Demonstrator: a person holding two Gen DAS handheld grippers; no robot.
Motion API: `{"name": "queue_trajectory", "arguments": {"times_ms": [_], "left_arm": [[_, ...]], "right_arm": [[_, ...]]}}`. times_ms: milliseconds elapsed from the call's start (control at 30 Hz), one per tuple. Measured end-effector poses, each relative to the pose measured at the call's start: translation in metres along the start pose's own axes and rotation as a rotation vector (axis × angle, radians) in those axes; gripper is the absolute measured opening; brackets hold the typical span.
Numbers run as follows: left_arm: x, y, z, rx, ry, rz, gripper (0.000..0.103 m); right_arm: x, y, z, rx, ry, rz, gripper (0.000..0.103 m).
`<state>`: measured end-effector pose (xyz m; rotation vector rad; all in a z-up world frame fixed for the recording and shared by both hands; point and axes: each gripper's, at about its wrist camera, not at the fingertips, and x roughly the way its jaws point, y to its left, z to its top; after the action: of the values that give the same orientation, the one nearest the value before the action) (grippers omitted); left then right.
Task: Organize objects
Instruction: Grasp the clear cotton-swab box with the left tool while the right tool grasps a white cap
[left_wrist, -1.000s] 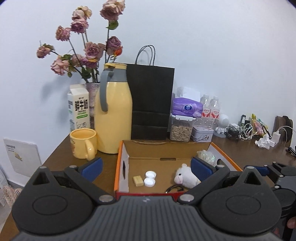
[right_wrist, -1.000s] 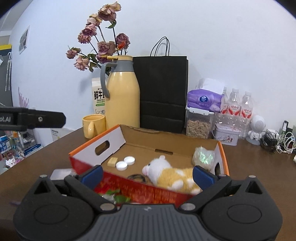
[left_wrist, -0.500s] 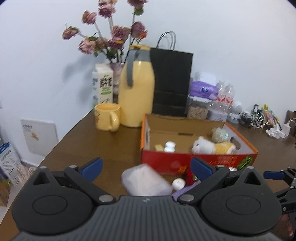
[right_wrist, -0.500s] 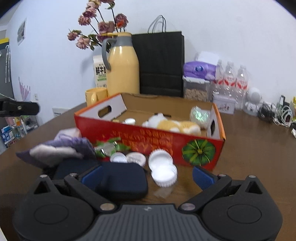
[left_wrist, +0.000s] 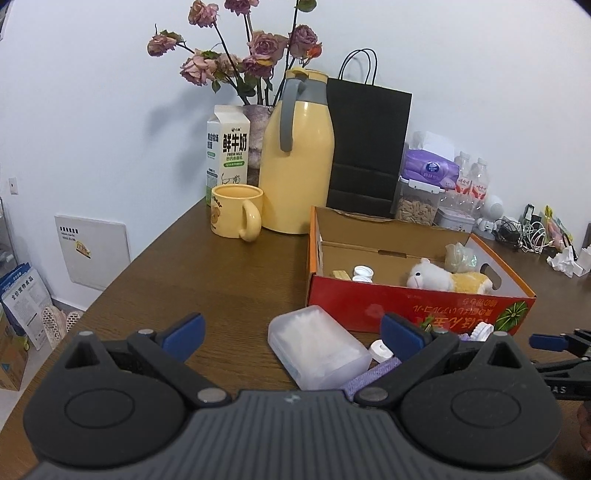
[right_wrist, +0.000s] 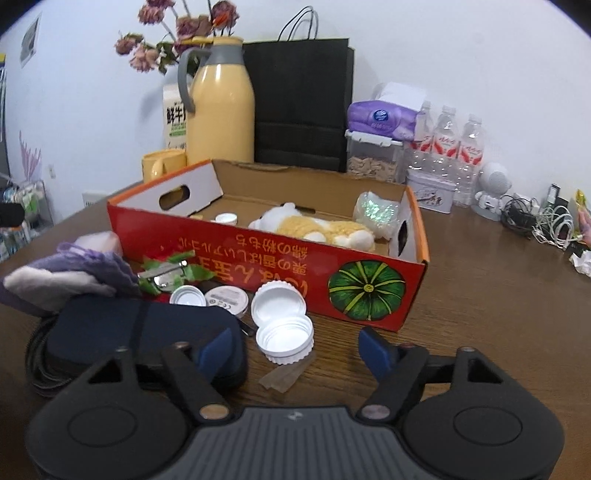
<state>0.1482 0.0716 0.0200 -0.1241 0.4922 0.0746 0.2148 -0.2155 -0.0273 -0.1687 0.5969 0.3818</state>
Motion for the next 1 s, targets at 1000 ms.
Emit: {"name": "queue_trajectory", "arguments": {"times_ms": [1000], "left_arm": [[0.052,-0.01,0.005,-0.028,0.144,0.074,0.103]], "right_arm": [[0.01,-0.008,-0.003,0.015,-0.071,0.025,0.038]]}}
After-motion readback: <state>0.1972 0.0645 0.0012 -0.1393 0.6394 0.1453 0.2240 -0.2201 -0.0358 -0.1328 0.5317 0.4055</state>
